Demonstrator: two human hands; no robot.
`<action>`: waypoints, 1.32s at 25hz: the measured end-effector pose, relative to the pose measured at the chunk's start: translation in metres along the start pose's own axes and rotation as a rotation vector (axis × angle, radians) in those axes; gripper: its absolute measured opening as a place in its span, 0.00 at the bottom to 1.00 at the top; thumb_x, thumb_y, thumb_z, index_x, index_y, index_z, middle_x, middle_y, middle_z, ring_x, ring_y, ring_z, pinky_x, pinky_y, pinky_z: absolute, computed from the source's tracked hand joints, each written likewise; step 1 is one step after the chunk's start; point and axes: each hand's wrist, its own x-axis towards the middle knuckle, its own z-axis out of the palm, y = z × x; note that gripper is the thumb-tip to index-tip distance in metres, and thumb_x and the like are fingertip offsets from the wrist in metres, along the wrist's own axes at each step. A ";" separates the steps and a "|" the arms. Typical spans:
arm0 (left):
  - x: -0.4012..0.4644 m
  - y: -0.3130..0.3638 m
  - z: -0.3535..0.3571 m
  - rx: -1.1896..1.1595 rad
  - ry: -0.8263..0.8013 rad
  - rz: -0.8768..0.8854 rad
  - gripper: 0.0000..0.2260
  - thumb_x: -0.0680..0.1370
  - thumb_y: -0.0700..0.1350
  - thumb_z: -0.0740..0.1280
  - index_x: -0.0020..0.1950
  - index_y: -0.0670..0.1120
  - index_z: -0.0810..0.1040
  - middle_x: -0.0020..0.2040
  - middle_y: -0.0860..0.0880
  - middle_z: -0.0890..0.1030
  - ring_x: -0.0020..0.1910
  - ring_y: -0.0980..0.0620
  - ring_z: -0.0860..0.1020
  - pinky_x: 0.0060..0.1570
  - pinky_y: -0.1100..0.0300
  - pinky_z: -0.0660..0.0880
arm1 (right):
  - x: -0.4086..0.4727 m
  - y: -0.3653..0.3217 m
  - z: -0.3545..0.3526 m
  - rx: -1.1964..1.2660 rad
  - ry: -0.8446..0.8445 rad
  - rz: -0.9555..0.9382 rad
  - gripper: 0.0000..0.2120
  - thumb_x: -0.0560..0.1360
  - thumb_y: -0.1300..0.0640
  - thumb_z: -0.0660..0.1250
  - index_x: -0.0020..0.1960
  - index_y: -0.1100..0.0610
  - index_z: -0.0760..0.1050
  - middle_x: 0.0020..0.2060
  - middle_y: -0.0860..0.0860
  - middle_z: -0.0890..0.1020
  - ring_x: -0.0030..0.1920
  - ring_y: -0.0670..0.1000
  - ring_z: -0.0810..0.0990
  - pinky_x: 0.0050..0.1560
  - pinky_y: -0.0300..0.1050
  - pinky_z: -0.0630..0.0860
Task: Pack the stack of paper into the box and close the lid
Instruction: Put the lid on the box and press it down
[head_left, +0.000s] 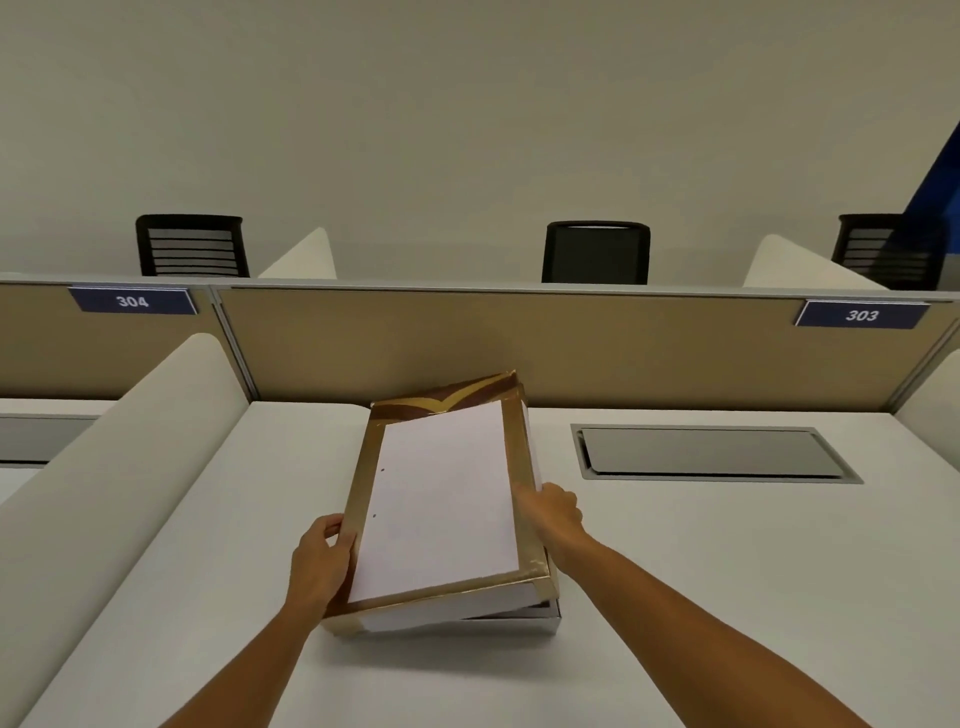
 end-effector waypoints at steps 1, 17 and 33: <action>-0.001 0.001 0.001 0.002 0.003 0.009 0.14 0.81 0.45 0.65 0.65 0.43 0.74 0.64 0.42 0.79 0.61 0.39 0.77 0.64 0.42 0.71 | 0.001 0.005 0.002 -0.043 0.010 0.006 0.26 0.82 0.42 0.57 0.72 0.59 0.68 0.68 0.58 0.71 0.66 0.59 0.73 0.65 0.52 0.74; 0.003 0.026 0.021 0.423 -0.137 0.386 0.26 0.82 0.54 0.56 0.79 0.49 0.57 0.81 0.45 0.53 0.79 0.42 0.55 0.76 0.44 0.51 | 0.032 0.038 0.042 -0.631 0.061 -0.491 0.37 0.80 0.37 0.53 0.82 0.52 0.45 0.82 0.53 0.46 0.81 0.59 0.48 0.79 0.56 0.52; 0.017 0.012 0.049 0.878 -0.167 0.587 0.44 0.69 0.73 0.28 0.80 0.53 0.48 0.81 0.46 0.47 0.80 0.42 0.47 0.76 0.44 0.41 | 0.054 0.057 0.071 -0.768 0.067 -0.596 0.47 0.71 0.26 0.33 0.82 0.52 0.41 0.82 0.52 0.43 0.81 0.57 0.41 0.75 0.52 0.34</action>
